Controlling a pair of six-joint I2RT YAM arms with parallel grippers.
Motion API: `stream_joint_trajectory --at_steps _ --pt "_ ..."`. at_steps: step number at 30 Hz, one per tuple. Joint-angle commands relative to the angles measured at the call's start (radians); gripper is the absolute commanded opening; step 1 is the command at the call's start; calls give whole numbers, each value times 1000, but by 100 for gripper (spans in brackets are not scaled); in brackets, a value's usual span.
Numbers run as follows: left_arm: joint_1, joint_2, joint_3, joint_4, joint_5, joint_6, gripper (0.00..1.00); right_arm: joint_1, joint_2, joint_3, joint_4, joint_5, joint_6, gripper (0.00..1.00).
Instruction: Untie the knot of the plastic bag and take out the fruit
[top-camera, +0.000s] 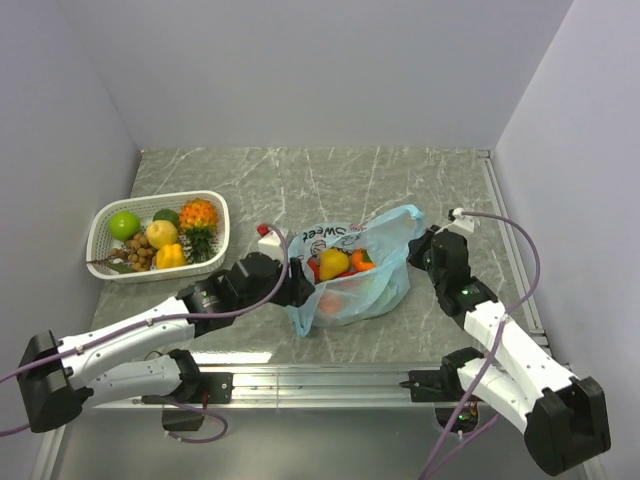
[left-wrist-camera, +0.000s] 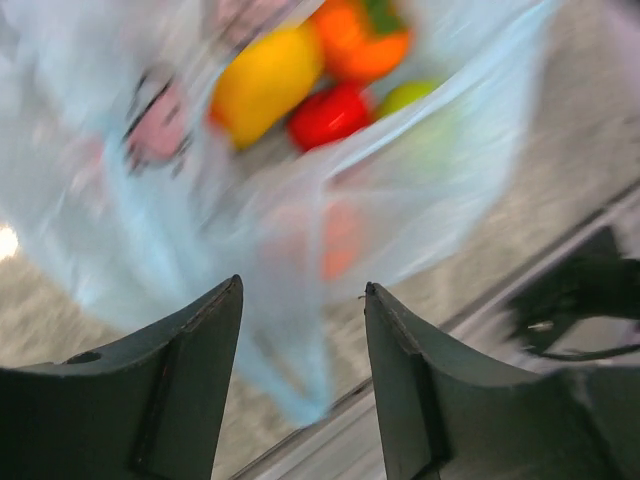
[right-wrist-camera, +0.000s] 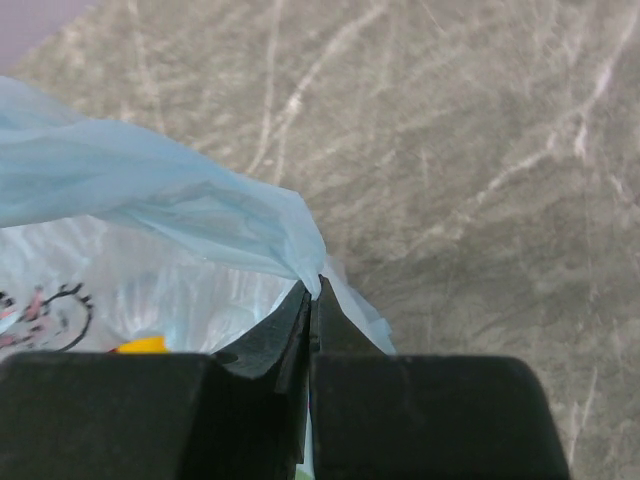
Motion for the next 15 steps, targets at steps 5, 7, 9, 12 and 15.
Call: stream_joint_trajectory --at_steps 5,7,9,12,15 --pt "-10 111 267 14 22 71 58 8 -88 -49 69 -90 -60 0" --pt "-10 201 307 -11 -35 59 58 12 -92 -57 74 -95 -67 0" --pt "-10 270 382 -47 -91 32 59 14 -102 -61 70 -97 -70 1" --pt "-9 393 445 -64 -150 -48 72 15 -120 -63 56 -95 -72 0" --pt "-7 479 472 -54 -181 -157 91 17 -140 -67 53 -100 -72 1"
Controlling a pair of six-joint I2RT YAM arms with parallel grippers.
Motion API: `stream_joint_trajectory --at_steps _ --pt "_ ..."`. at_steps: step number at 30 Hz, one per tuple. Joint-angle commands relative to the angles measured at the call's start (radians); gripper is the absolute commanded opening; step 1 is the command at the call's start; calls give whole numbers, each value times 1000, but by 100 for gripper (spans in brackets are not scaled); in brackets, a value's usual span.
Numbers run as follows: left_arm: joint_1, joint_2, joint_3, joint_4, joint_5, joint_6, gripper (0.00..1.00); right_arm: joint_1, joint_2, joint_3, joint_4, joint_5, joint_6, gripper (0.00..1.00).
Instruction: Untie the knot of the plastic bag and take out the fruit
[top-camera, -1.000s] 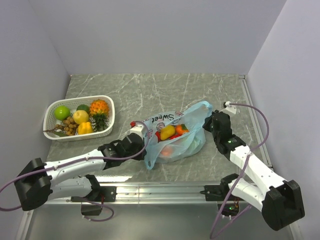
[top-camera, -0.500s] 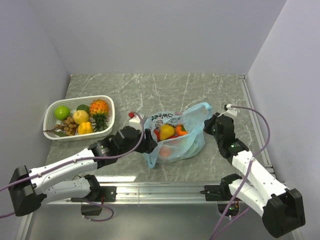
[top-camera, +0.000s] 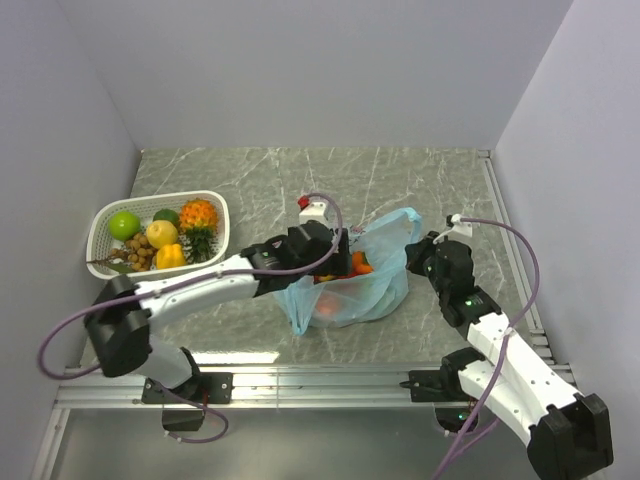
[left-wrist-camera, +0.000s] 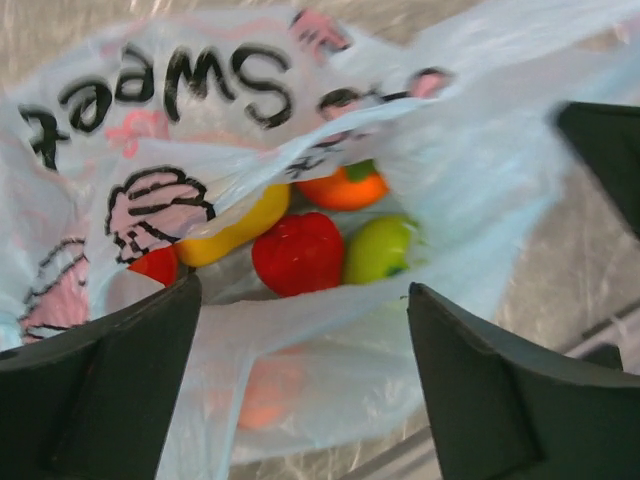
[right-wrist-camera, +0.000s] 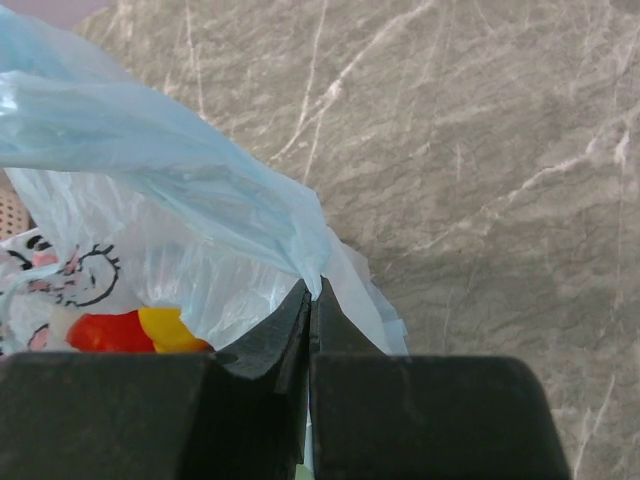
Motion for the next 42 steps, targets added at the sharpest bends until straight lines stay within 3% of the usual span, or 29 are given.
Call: stream_joint_trajectory --at_steps 1,4,11,16,24,28,31,34,42 --pt "0 76 59 -28 -82 -163 95 8 -35 -6 21 -11 -17 1" --pt "1 149 82 -34 -111 -239 98 8 -52 -12 22 -19 -11 1" --pt "26 265 99 3 -194 -395 90 14 -93 -39 39 -57 17 1" --pt "52 363 142 23 -252 -494 90 20 -115 -65 39 -70 26 1" --pt "76 517 231 -11 -211 -488 86 23 -138 -90 30 -71 31 1" --pt "76 487 191 21 -177 -457 70 23 -126 -91 37 -41 28 1" --pt "72 416 158 50 -177 -402 42 23 -110 -87 50 -8 26 1" --pt "64 335 121 99 -139 -295 27 23 -90 -67 50 39 21 1" --pt "38 123 -40 253 89 24 18 23 -27 13 54 140 -6 0"
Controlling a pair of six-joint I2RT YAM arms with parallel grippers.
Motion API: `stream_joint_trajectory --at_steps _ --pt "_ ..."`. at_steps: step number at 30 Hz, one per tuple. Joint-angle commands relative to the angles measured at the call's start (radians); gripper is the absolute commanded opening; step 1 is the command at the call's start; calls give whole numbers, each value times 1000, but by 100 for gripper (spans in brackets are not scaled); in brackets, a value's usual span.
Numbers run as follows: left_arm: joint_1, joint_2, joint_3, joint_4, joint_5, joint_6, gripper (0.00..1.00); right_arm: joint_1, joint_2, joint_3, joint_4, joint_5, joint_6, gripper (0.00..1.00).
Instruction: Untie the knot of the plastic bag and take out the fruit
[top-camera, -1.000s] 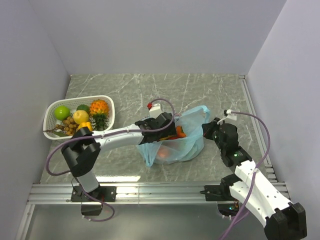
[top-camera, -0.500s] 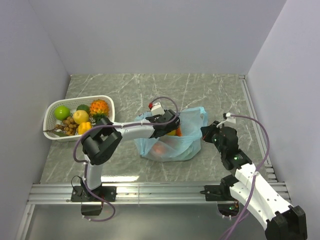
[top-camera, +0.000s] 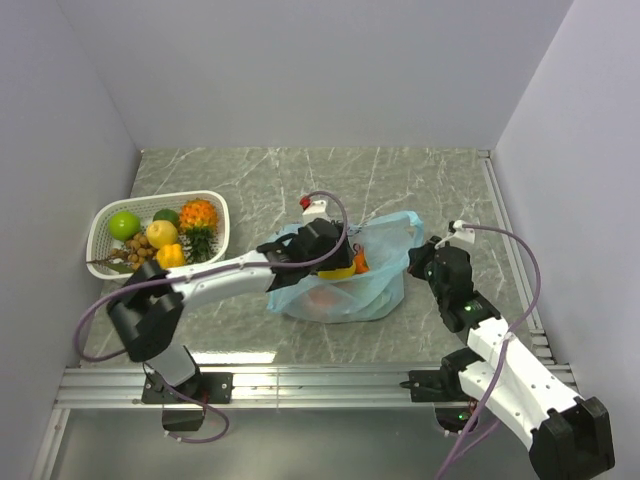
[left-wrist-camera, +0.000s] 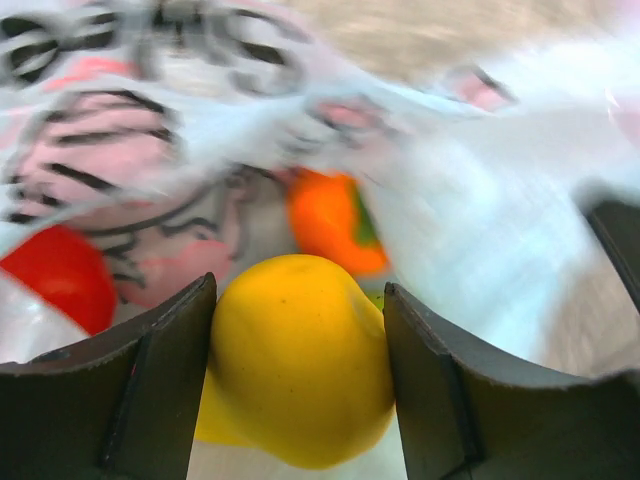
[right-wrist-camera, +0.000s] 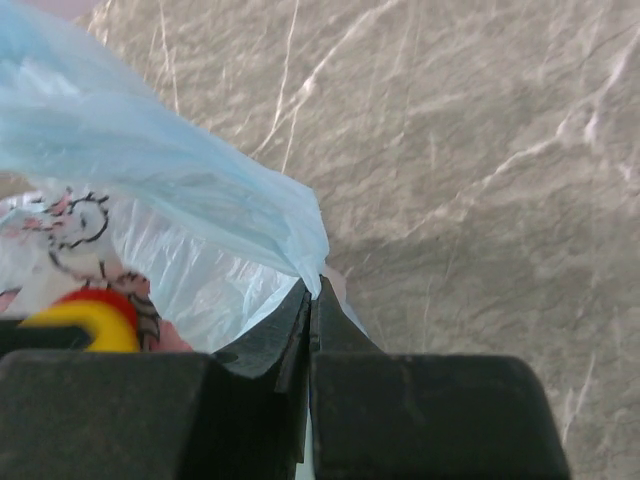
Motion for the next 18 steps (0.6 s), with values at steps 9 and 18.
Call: stream_joint_trajectory --at_steps 9,18 --pt "4 -340 -153 181 61 298 17 7 33 55 42 65 -6 0" --pt "193 -431 -170 391 59 53 18 33 -17 -5 26 15 13 0"
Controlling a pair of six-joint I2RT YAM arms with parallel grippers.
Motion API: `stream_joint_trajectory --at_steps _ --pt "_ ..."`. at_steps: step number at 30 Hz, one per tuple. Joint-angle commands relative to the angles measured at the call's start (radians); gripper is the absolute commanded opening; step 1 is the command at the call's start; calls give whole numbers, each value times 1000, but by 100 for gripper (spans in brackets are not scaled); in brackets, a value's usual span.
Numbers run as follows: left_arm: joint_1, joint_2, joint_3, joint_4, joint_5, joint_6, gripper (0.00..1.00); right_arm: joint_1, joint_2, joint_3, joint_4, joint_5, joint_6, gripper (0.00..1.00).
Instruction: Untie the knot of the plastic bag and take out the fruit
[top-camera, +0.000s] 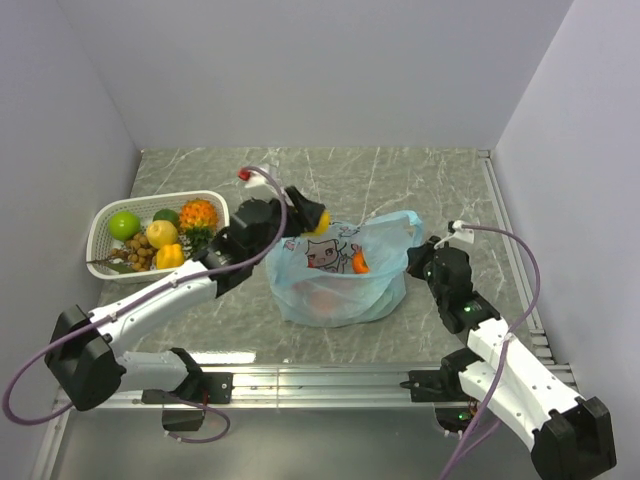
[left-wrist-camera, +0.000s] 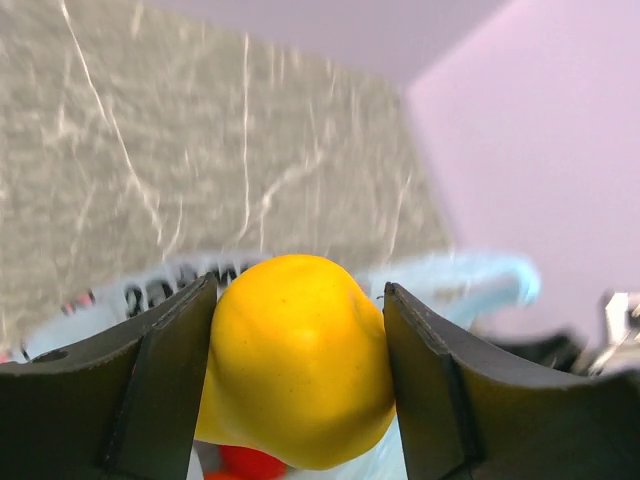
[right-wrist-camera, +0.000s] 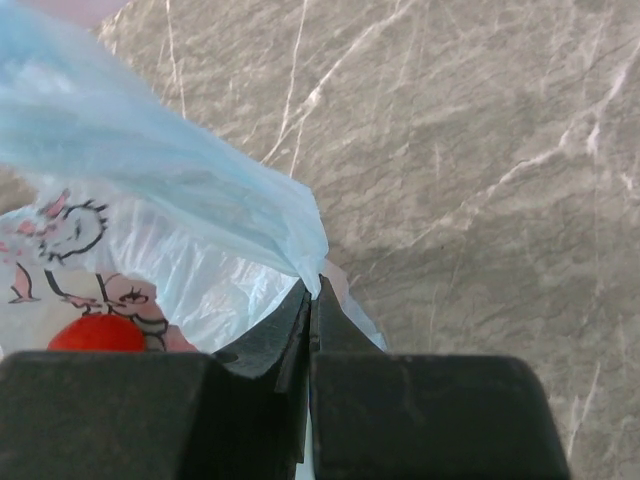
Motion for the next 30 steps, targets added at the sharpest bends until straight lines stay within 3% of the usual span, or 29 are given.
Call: stream_joint_trajectory --at_steps 1,6,11,14,20,25,30 --pt "66 -40 -8 160 2 -125 18 21 -18 -16 16 -7 7 0" --pt "132 -75 -5 193 -59 -198 19 66 19 -17 19 -22 5 0" --pt "233 -103 45 -94 -344 -162 19 89 16 -23 23 7 5 0" --pt "354 -124 33 -201 -391 -135 19 89 17 -17 29 8 -1 0" --pt "632 -157 -2 -240 -400 -83 21 89 17 -4 33 -7 -8 0" --pt "855 -97 -11 -197 -427 -43 24 90 3 -8 36 -9 -15 0" --pt "1040 4 -13 -159 -325 -84 27 92 16 -7 42 -38 -21 0"
